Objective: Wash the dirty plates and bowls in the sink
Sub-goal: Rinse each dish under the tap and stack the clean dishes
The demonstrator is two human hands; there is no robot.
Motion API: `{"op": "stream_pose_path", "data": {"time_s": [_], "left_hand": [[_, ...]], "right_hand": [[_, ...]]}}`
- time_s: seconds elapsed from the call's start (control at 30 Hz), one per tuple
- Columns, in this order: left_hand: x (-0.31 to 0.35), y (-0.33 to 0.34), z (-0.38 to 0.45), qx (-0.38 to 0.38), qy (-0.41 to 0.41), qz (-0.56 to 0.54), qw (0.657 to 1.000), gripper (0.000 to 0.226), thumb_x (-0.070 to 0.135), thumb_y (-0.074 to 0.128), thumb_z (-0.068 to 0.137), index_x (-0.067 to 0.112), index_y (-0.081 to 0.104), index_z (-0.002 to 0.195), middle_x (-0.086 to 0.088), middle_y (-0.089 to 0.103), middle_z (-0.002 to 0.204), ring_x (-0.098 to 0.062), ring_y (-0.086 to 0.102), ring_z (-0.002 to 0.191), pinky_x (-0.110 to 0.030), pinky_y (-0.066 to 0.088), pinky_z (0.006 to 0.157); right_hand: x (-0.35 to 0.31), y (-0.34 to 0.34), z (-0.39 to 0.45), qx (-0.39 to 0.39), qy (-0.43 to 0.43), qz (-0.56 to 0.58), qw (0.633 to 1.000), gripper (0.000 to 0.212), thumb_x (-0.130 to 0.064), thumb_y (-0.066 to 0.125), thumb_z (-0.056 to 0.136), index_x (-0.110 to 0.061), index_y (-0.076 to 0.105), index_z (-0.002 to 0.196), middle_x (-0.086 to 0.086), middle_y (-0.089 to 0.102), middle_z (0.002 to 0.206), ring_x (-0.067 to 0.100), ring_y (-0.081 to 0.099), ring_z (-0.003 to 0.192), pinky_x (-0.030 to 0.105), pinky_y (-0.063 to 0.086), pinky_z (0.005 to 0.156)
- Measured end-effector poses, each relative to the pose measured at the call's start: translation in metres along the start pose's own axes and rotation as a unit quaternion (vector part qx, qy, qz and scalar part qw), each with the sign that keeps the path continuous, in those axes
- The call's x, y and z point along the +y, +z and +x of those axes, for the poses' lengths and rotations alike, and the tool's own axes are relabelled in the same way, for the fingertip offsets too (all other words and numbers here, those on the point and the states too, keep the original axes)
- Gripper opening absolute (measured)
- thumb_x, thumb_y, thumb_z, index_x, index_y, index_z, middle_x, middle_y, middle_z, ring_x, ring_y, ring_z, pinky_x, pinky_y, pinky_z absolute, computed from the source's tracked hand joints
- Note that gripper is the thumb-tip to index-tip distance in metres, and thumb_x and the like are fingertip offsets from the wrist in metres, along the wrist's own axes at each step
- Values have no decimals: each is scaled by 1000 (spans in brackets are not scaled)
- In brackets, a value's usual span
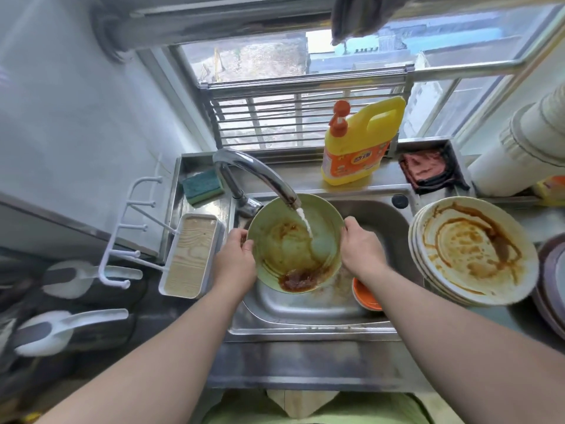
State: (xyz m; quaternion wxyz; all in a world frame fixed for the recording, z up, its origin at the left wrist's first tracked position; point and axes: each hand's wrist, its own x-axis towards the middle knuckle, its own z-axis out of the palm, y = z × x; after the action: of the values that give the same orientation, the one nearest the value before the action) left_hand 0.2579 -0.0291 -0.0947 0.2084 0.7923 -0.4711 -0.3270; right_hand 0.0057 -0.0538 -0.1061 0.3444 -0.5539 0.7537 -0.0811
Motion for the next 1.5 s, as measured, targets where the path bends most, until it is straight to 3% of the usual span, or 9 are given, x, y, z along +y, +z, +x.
{"op": "stream_pose_path", "data": {"time_s": [0.2, 0.5, 0.67, 0.8, 0.93, 1.03, 1.2, 1.4, 1.5], "left_hand": [[-2, 31, -8, -66, -94, -90, 989, 18, 30, 46, 108, 36, 57, 96, 0, 67, 98, -24, 69, 88, -49, 63, 79], [12, 62, -20, -117, -150, -89, 978, 23, 26, 42, 109, 27, 61, 97, -4, 66, 102, -25, 63, 94, -36, 52, 74], [16, 68, -20, -161, -203, -136, 956, 32, 30, 41, 108, 23, 71, 101, -9, 72, 101, -30, 69, 96, -44, 64, 81], [15, 73, -16, -199, -306, -201, 909, 31, 16, 44, 104, 13, 73, 92, -11, 72, 91, -27, 64, 73, -27, 51, 52], [19, 75, -21, -243, -358, -204, 878, 26, 8, 45, 100, 4, 71, 99, -8, 65, 72, -14, 51, 51, -21, 36, 42], [23, 74, -24, -294, -384, -178, 857, 30, 7, 37, 99, 3, 66, 95, -7, 60, 63, -11, 47, 45, -19, 35, 38], [21, 64, -14, -371, -436, -137, 808, 28, 15, 55, 98, 4, 70, 78, -2, 57, 61, -5, 44, 38, -16, 44, 37], [21, 47, -10, -316, -373, -124, 864, 26, 16, 44, 102, 8, 64, 88, -4, 57, 59, -12, 50, 44, -22, 50, 47], [22, 32, -6, -276, -293, -161, 901, 34, 35, 46, 109, 7, 64, 108, -12, 71, 90, -24, 67, 69, -30, 57, 57]], "right_hand": [[10, -36, 4, 17, -44, -94, 994, 29, -45, 25, 112, -27, 43, 98, 8, 59, 84, 37, 55, 77, 45, 44, 66], [18, -67, 3, -10, -3, -117, 993, 33, -49, 25, 109, -33, 53, 100, 3, 65, 99, 32, 61, 91, 46, 55, 79], [20, -77, 8, -34, 50, -60, 996, 36, -47, 31, 104, -27, 60, 106, 3, 65, 109, 29, 60, 101, 46, 53, 90], [17, -80, 7, -62, 102, 94, 988, 28, -45, 44, 100, -21, 58, 106, 5, 63, 101, 25, 60, 84, 35, 48, 65], [14, -78, 2, -83, 168, 306, 933, 37, -52, 49, 99, -25, 50, 123, 12, 56, 102, 27, 54, 75, 36, 41, 58], [9, -77, 1, -89, 184, 343, 917, 27, -50, 44, 103, -26, 52, 110, 6, 52, 97, 21, 51, 77, 30, 41, 53], [13, -71, 8, -99, 225, 326, 913, 43, -58, 45, 98, -16, 48, 106, 8, 45, 82, 15, 40, 45, 19, 31, 38], [19, -64, -1, -144, 236, 317, 907, 24, -32, 45, 93, -14, 53, 106, 16, 52, 87, 22, 47, 50, 21, 33, 42], [23, -47, -10, -161, 235, 344, 895, 40, -10, 37, 93, -32, 59, 118, 18, 57, 104, 29, 54, 73, 28, 43, 54]]}}
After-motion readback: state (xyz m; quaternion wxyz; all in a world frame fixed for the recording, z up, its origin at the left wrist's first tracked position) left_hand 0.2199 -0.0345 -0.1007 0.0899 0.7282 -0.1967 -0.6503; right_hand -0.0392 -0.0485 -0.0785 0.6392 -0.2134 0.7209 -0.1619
